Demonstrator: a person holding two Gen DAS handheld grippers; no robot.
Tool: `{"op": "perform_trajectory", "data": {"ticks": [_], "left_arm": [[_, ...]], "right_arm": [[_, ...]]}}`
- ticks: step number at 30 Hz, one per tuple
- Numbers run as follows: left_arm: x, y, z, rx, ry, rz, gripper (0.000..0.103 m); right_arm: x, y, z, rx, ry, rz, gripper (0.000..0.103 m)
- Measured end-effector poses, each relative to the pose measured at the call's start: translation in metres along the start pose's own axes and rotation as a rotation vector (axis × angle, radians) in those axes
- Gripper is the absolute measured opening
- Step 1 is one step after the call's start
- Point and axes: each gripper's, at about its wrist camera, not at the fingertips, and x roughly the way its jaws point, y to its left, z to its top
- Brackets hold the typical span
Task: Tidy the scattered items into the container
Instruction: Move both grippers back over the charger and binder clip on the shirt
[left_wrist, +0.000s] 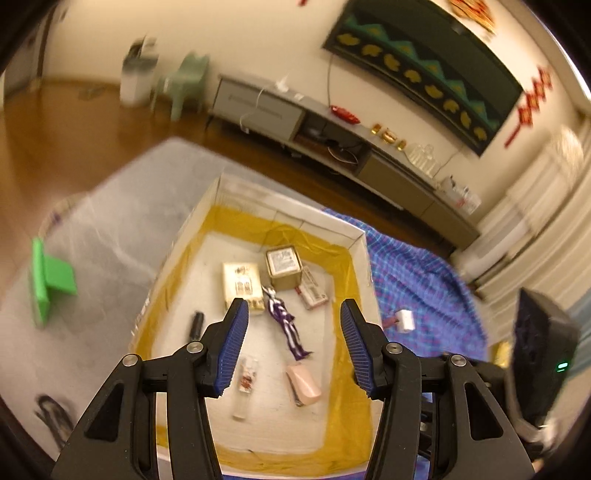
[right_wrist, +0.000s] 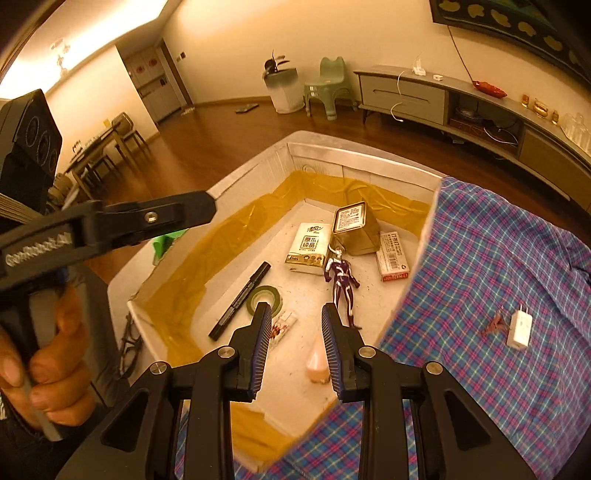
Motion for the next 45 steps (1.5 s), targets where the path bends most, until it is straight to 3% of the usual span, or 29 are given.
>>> {"op": "perform_trajectory", "data": {"ticks": [4,9,28,37,45], "left_arm": [[-0.006,-0.024,-0.005,0.092,-0.042,0.072,0.055],[-0.009,-0.041,-0.009,0.133,-0.055,0.087,0.055],[-0.014,-0.100,-0.025,0.222,-0.104,0.057,0.055],[0.009,-0.141,-0.038,0.277,-0.075,0.018,0.055],[0.055,-0.185,-0.055,0.331,0.034,-0.043,0.055]], "right_arm": [[-0.020,-0.004,-0.011,0.013,-0.024,0.009,0.030],[-0.040,-0.006,-0.025,0.017,-0.049,0.022,0.030],[-0.098,-0.025,-0.077,0.052,-0.165,0.080,0.033],[-0.105,-0.083,-0.102,0.178,-0.201,0.064,0.034],[-0.090,-0.164,-0.114,0.318,-0.151,-0.111,0.034]]}}
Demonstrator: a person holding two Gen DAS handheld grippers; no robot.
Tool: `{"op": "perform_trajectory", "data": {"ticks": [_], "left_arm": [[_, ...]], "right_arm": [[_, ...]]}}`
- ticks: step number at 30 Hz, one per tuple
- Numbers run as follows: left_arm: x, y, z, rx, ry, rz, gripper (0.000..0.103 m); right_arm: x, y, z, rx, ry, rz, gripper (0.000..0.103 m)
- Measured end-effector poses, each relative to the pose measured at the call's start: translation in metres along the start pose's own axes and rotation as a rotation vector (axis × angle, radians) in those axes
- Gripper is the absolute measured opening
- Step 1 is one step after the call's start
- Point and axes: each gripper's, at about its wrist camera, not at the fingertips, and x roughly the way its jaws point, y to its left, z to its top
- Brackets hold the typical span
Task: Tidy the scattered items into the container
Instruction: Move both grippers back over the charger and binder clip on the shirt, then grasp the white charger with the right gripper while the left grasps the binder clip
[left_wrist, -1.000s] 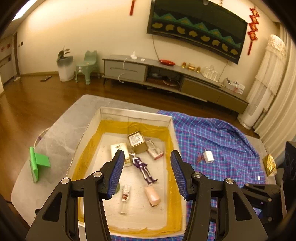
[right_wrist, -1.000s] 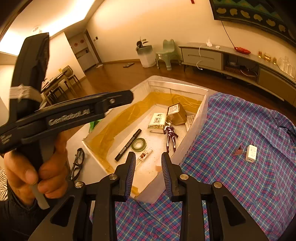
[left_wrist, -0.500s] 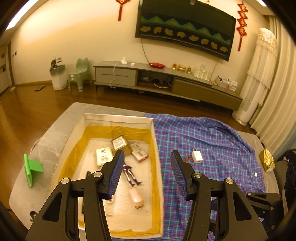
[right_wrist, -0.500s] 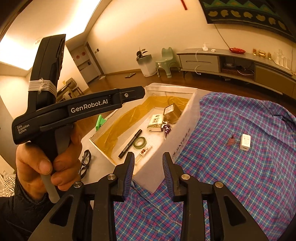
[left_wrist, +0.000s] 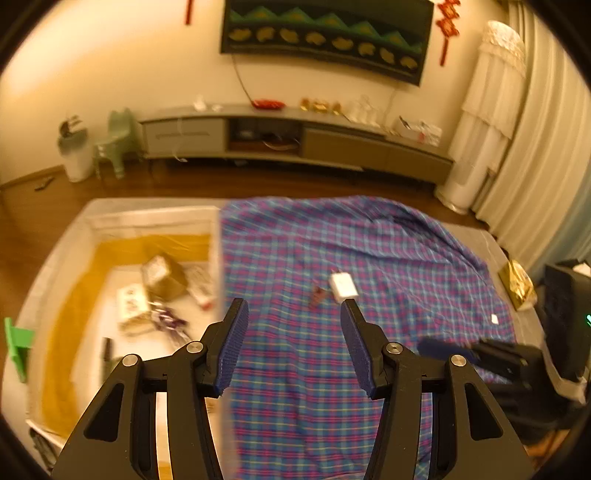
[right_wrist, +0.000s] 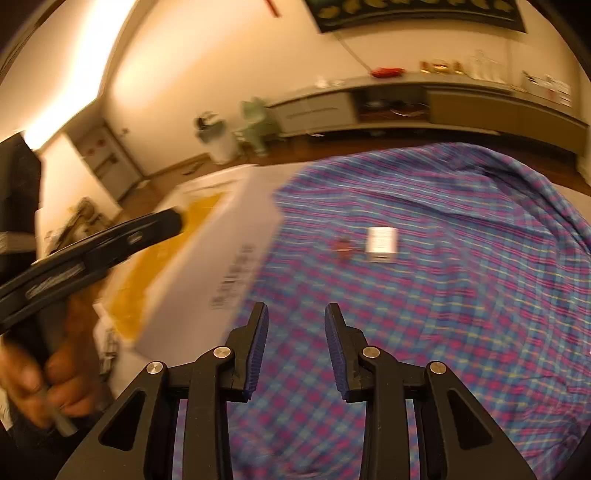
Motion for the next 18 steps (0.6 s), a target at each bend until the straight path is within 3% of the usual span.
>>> {"op": "perform_trajectory", "data": {"ticks": [6,9,12,18], "left_arm": [[0.053,-0.022,0.002,0.008,0.076,0.028,0.055],[0.086,-0.024,0.009,-0.006,0.109,0.053,0.055],[0.112,-0.023,0.012,-0.016,0.127,0.058,0.055],[0.155,-0.011,0.007,-0.041,0.179,0.102,0.055]], "right_arm": [[0.038,-0.034,0.017,-0.004,0.039,-0.108,0.034],[0.063,-0.037,0.029,-0.036,0.054,-0.116,0.036],[0.083,-0.036,0.037,-0.079,0.054,-0.156,0.047],[0.129,-0.045,0.052,-0.114,0.071,-0.180,0.048]]}}
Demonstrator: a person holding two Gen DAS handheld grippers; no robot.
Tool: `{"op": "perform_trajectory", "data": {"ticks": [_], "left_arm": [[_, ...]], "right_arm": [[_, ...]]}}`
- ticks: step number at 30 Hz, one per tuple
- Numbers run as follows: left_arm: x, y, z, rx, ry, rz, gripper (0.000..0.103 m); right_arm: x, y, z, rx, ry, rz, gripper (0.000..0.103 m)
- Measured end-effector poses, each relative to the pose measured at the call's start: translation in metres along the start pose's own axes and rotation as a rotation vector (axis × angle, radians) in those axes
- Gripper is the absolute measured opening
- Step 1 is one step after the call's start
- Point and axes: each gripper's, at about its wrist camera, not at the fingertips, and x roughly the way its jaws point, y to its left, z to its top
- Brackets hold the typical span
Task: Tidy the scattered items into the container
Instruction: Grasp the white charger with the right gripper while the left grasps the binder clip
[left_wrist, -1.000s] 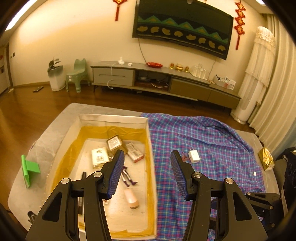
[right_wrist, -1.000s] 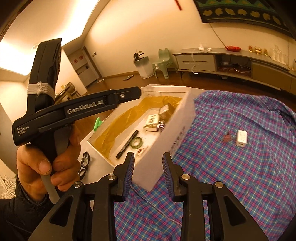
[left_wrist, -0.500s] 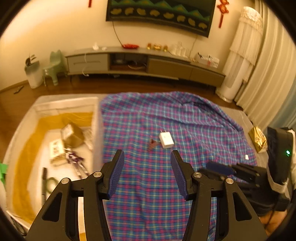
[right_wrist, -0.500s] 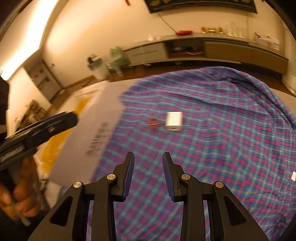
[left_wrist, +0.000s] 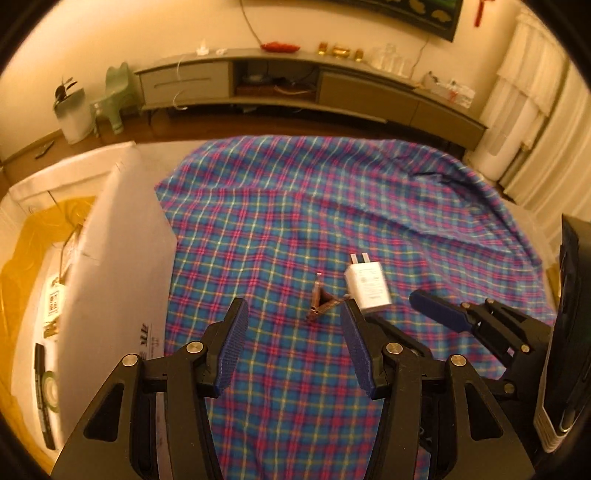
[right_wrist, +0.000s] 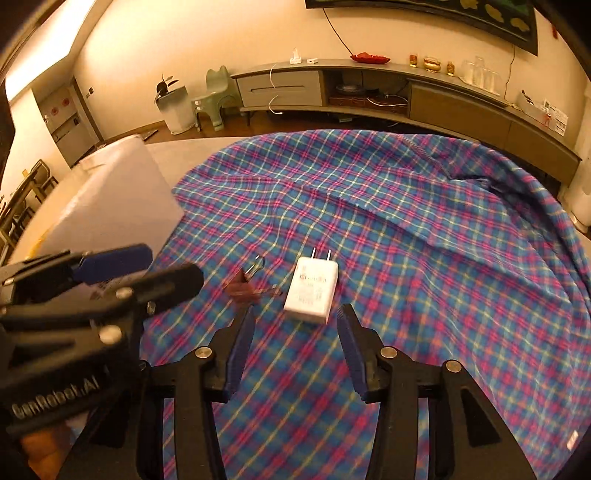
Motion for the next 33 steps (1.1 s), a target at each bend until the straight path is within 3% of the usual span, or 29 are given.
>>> {"op": "perform_trajectory", "data": {"ticks": [3,5,13,17,21,22,23,33], "left_arm": [[0.013,0.006,-0.001,-0.004,0.004,0.017,0.055],[0.018,0.006,-0.003,-0.002,0.006,-0.002,0.055],[0.032,-0.024,-0.006,0.140,-0.020,-0.051,0.055],[0.046,-0.032,-0.005,0.173,-0.017,-0.028,0.055],[0.063,-0.032,-0.004,0.170,-0.003,-0.014,0.055],[0.065,-0.030,-0.003,0.158,-0.010,-0.017,0.051],[0.065,-0.028,-0.003,0.152,-0.018,-0.014,0.035],[0.057,-0.013,-0.001,0.066,-0.013,-0.067,0.033]], "right_arm": [[0.018,-0.004,0.004,-0.012,0.008,-0.010,0.047],[0.029,-0.011,0.004,-0.010,0.023,-0.008,0.033],[0.022,-0.048,0.004,0.027,0.023,0.004,0.032],[0.020,-0.059,0.000,0.055,0.027,0.010,0.032],[0.019,-0.058,-0.003,0.052,0.030,0.019,0.032],[0.020,-0.057,-0.002,0.051,0.030,0.022,0.032],[0.020,-0.056,-0.001,0.051,0.031,0.025,0.032],[0.014,-0.045,0.003,0.043,0.023,0.041,0.031]]}}
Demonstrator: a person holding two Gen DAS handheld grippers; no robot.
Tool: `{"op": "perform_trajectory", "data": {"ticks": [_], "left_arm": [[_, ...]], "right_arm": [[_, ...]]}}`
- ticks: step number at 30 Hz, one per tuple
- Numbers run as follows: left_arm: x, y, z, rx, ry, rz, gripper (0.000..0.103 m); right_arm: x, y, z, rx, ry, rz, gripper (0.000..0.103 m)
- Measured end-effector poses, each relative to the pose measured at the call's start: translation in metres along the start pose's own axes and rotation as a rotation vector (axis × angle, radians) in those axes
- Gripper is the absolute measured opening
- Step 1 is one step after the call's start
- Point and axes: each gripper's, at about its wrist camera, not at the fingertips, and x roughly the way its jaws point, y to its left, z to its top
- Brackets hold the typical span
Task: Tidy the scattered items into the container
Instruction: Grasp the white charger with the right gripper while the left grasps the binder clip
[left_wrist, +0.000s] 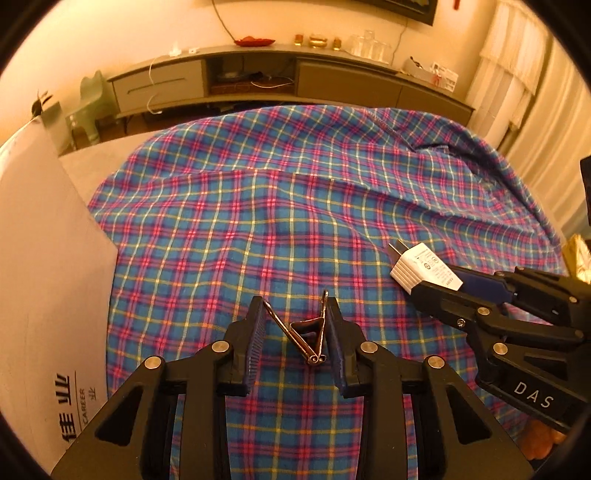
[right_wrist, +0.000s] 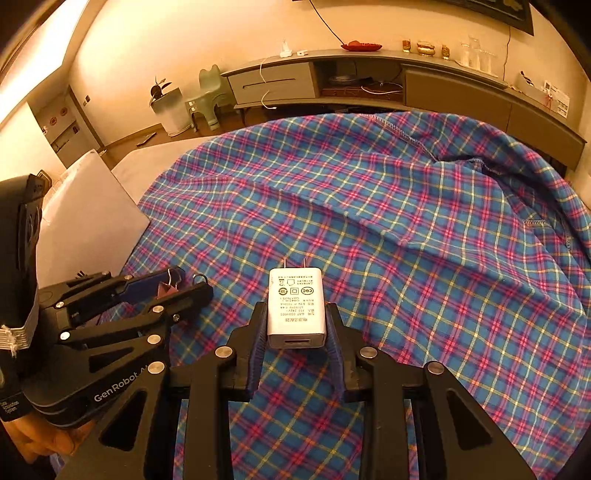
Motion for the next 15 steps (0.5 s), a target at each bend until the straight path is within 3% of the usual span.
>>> {"op": "perform_trajectory", "data": {"ticks": [15], "left_arm": [[-0.060,-0.011,0.001,-0.041,-0.075,-0.090,0.033]], "right_arm": [[-0.048,0.022,-0.001,0.043,-0.037,-0.005,0.031]]}}
